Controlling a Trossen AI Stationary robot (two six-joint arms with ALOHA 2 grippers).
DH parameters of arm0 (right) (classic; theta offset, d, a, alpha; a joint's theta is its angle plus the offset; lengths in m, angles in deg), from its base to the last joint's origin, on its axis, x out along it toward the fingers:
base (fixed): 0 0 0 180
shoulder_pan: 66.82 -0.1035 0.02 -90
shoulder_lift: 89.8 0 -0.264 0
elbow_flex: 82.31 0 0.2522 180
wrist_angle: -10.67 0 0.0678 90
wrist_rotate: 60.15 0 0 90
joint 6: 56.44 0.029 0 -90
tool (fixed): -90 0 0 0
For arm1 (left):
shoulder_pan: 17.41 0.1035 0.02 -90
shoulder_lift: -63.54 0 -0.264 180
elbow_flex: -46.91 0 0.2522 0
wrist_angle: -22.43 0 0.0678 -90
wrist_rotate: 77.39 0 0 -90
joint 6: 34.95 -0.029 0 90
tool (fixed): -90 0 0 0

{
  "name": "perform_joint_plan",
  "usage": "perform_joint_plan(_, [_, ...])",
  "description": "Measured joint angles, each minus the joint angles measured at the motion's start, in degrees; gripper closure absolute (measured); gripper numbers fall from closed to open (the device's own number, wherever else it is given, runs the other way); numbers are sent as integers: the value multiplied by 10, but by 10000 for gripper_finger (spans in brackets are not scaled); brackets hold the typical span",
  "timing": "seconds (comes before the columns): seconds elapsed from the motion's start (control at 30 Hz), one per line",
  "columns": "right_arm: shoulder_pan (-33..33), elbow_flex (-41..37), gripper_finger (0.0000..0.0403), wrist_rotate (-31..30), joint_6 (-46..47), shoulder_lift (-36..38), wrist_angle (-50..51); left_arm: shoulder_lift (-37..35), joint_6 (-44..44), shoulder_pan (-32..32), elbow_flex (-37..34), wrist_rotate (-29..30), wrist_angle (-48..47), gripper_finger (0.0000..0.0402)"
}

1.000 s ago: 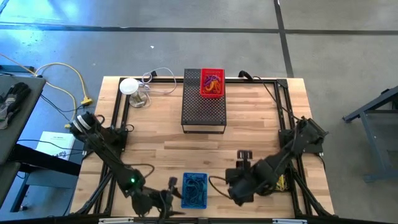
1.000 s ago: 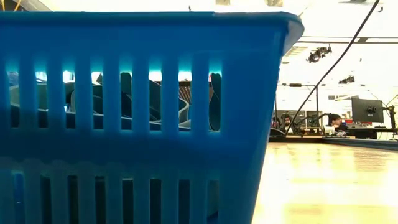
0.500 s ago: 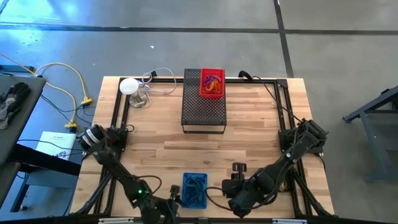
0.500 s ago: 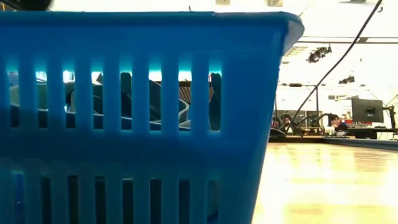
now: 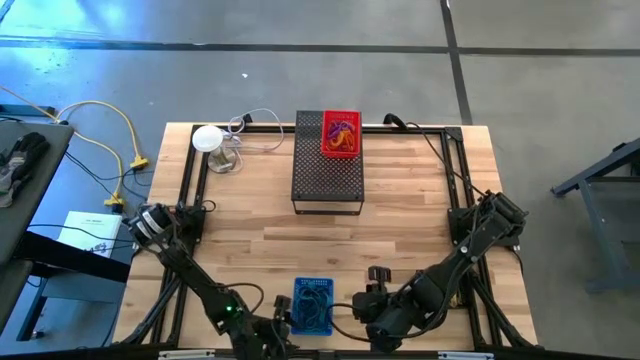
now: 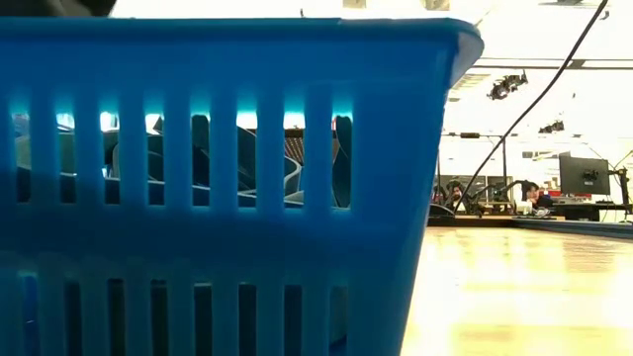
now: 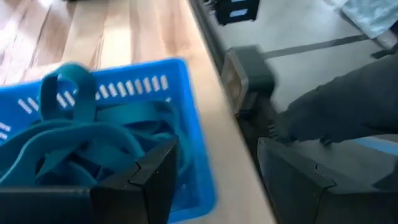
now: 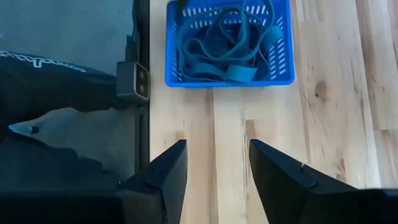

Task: Pick & Place Office Desk Supplies
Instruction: Put the blue bin with rubber bands on the shelf

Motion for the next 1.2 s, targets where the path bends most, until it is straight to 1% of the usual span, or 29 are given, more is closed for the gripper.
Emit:
perform_joint_plan(0.23, [0, 0, 243, -1, -5, 0, -24, 24, -6, 10, 1, 6, 2, 195])
perform_joint_plan(0.37, [0, 0, 243, -3, -5, 0, -24, 27, -6, 11, 0, 3, -9, 212])
perform_joint_plan(0.53, [0, 0, 243, -32, -14, -5, -24, 27, -6, 11, 0, 13, -8, 261])
perform_joint_plan(0.67, [0, 0, 243, -33, -25, -7, -26, 27, -6, 11, 0, 38, -8, 312])
perform_joint_plan(0.87, [-1, 0, 243, -35, -31, -7, -32, 27, -31, 11, 0, 43, -8, 390])
perform_joint_plan(1.03, [-4, 0, 243, -27, -30, -7, -32, 21, -38, 17, 0, 36, -17, 396])
perform_joint_plan(1.13, [-8, 0, 243, -30, -17, -7, -32, 4, -35, 29, 0, 6, -37, 396])
perform_joint_plan(1.2, [-12, 0, 243, -32, -15, -7, -34, -13, -8, 41, 0, -18, -54, 397])
